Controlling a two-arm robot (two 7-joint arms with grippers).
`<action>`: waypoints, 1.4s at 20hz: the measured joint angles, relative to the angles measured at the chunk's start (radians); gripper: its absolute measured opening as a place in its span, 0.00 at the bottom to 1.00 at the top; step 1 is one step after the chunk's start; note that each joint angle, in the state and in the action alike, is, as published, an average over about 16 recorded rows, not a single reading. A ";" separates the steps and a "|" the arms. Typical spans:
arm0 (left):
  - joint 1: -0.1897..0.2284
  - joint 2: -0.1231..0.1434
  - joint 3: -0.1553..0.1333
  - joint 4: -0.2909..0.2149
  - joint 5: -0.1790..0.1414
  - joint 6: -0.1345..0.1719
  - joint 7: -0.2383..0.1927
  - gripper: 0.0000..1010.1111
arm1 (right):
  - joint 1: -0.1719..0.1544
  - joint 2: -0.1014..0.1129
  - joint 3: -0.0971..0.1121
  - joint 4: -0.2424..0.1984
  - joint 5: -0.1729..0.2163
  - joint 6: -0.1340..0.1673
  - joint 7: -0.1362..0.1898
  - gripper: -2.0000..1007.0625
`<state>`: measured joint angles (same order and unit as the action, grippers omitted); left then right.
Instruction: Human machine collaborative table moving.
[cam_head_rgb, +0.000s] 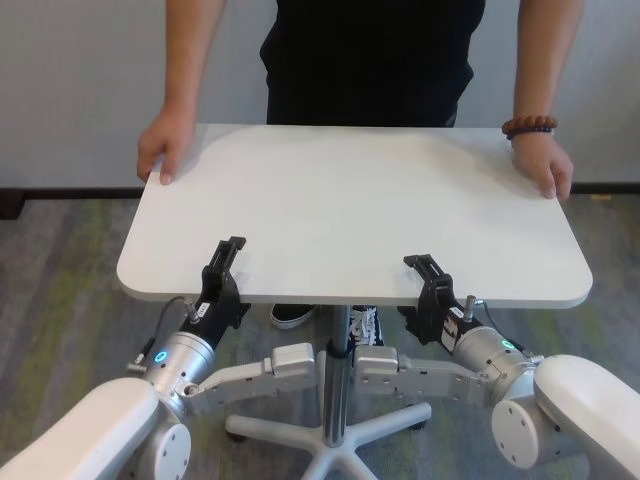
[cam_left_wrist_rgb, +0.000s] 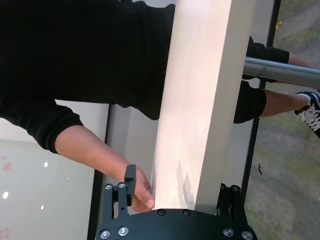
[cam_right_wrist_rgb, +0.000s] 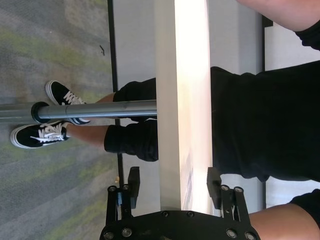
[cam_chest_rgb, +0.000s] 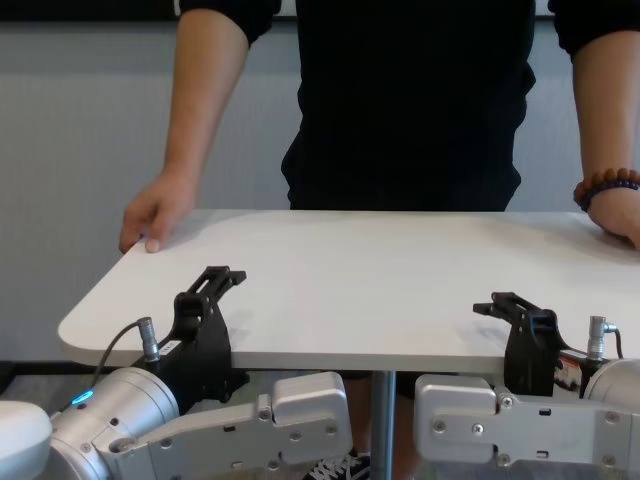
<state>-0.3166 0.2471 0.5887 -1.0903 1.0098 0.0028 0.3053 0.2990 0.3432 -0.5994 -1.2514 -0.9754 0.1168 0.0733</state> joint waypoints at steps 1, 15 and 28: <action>0.000 0.000 0.000 0.000 0.000 0.000 0.000 0.84 | 0.000 0.000 0.000 0.000 0.000 0.000 0.000 0.81; 0.007 0.007 0.005 -0.008 -0.001 0.003 -0.021 0.99 | 0.001 0.001 -0.010 0.002 0.000 -0.009 0.004 1.00; 0.096 0.072 -0.012 -0.127 -0.014 0.024 -0.061 0.99 | -0.038 0.003 -0.027 -0.019 0.014 -0.028 -0.008 1.00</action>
<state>-0.2205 0.3190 0.5765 -1.2173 0.9958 0.0270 0.2441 0.2609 0.3467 -0.6268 -1.2707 -0.9612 0.0891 0.0651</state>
